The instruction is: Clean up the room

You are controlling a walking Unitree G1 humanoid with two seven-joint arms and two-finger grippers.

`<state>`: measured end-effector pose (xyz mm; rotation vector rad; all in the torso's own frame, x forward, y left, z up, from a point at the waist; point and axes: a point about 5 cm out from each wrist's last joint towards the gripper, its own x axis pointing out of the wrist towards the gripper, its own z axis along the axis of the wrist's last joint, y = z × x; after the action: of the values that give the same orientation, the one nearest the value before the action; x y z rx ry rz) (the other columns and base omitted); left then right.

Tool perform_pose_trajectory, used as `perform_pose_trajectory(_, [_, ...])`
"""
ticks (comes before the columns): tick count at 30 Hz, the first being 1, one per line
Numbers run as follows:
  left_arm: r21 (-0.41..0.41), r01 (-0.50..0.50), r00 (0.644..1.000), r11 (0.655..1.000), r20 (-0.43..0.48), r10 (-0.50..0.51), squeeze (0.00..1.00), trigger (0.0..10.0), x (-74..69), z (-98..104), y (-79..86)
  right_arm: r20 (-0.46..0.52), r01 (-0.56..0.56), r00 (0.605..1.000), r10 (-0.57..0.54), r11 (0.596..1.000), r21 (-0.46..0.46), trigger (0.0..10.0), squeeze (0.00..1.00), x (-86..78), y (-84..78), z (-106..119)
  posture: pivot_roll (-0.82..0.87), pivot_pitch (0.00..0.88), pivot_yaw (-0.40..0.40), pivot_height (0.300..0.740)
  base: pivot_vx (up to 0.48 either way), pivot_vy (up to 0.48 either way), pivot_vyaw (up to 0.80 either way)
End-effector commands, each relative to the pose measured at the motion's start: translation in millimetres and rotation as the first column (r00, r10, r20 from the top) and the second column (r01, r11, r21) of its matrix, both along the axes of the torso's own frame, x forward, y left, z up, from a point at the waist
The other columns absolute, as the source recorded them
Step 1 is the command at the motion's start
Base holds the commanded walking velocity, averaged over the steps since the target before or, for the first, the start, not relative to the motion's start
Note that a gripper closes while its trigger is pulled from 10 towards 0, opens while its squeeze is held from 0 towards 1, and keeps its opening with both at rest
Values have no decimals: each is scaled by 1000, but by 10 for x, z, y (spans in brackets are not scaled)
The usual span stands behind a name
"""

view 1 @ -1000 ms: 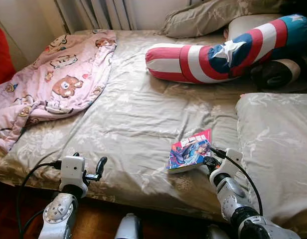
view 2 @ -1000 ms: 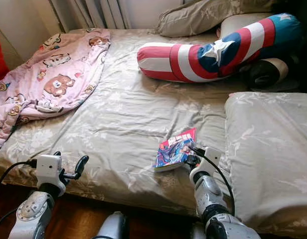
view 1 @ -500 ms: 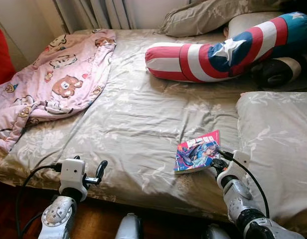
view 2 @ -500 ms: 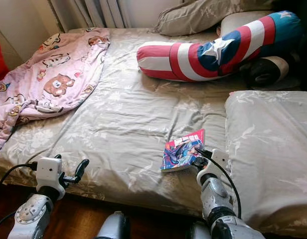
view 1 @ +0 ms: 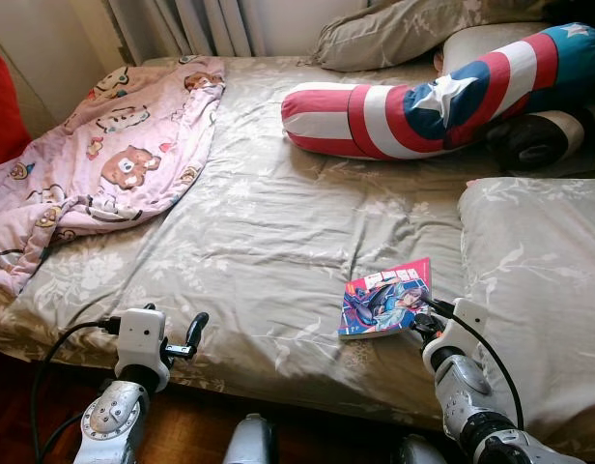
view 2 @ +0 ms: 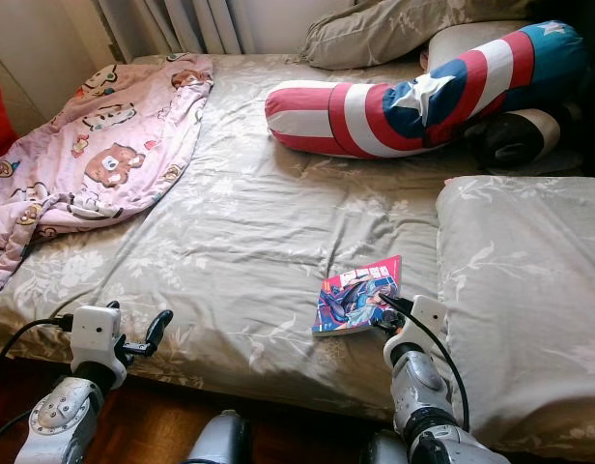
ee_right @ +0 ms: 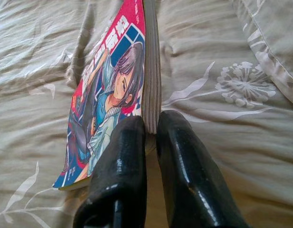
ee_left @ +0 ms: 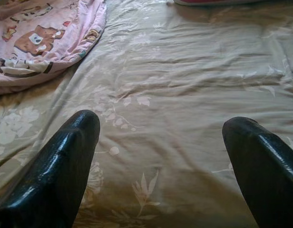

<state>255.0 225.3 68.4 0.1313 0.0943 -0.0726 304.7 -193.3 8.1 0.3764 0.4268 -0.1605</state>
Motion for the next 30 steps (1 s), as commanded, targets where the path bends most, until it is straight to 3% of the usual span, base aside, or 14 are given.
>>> perform_pose_trajectory(1, [4, -13, 1000, 1000, -10, 13, 0, 10000, -4, -4, 39, 13, 24, 1000, -24, 1000, -6, 10000, 843, 19, -44, 30, 232, 127, 98, 646, 0, 0, 0])
perform_pose_trajectory(6, [2, -10, 1000, 1000, -7, 10, 0, 10000, 15, 7, 23, 32, 33, 999, -33, 999, -15, 10000, 843, 68, -78, 91, 232, 127, 99, 646, 0, 0, 0])
perform_pose_trajectory(10, [-2, -11, 1000, 1000, -6, 11, 0, 10000, 30, 4, 12, 47, 33, 998, -29, 997, -76, 10000, 737, 101, -132, 147, 225, 126, 97, 646, 0, 0, 0])
perform_pose_trajectory(11, [-6, -9, 1000, 1000, -5, 9, 0, 10000, 36, 2, -5, 60, 29, 998, -23, 994, -103, 10000, 0, 115, -149, 173, 222, 125, 96, 646, 0, 0, 0])
perform_pose_trajectory(16, [-20, -3, 1000, 1000, -9, 3, 0, 10000, 83, -21, -52, 82, 9, 997, 4, 988, -156, 10000, 0, 116, -164, 197, 201, 117, 90, 646, 0, 0, 0])
perform_pose_trajectory(19, [-57, -31, 999, 998, -42, 29, 0, 10000, 145, -127, -55, 37, -151, 986, 165, 958, -245, 10000, 0, -27, 41, 24, 163, 94, 72, 646, 0, 0, 0])
perform_pose_trajectory(21, [-68, -41, 998, 997, -51, 37, 0, 10000, 158, -151, -56, 28, -181, 980, 196, 944, -276, 10000, 0, -87, 79, -29, 151, 86, 68, 651, 0, 0, 0])
perform_pose_trajectory(25, [-96, -51, 995, 994, -91, 42, 0, 10000, 197, -253, -90, -6, -177, 983, 184, 936, -305, 10000, 0, -318, 42, -206, 124, 67, 66, 676, 0, 0, 0])
perform_pose_trajectory(30, [-110, -37, 989, 993, -143, 21, 0, 10000, 250, -364, -170, -53, -137, 990, 128, 955, -264, 10000, 0, -516, -54, -354, 85, 41, 63, 706, 0, 0, 0])
